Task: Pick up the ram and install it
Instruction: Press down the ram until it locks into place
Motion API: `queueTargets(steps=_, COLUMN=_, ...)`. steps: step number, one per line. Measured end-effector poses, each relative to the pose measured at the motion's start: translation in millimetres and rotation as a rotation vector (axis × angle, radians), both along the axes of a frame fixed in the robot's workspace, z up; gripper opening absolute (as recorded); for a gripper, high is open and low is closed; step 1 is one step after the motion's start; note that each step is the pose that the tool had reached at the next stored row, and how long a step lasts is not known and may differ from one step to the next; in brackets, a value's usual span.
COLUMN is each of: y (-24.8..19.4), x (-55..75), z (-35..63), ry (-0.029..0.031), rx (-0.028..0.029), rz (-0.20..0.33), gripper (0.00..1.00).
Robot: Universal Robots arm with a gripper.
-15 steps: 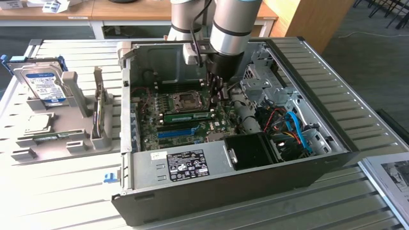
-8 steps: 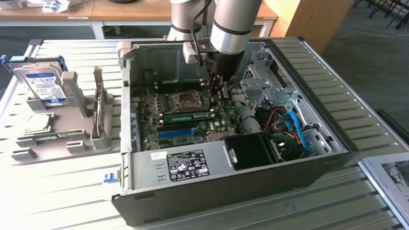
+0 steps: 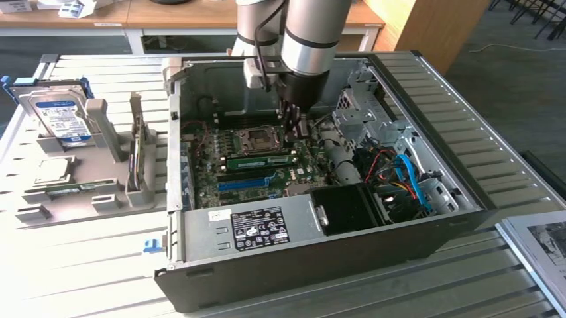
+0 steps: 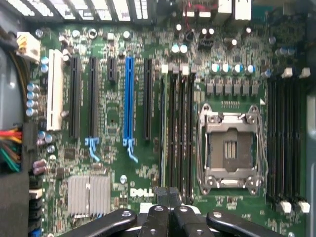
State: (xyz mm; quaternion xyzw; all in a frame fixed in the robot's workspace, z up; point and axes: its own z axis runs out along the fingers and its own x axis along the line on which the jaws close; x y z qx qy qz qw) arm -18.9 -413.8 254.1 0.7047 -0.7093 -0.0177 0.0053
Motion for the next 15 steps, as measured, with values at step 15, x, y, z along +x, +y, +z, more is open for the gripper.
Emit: queueTargets(steps=15, y=0.0, x=-41.4, z=0.0, ry=-0.0011, rx=0.0001, rz=0.000, gripper=0.10)
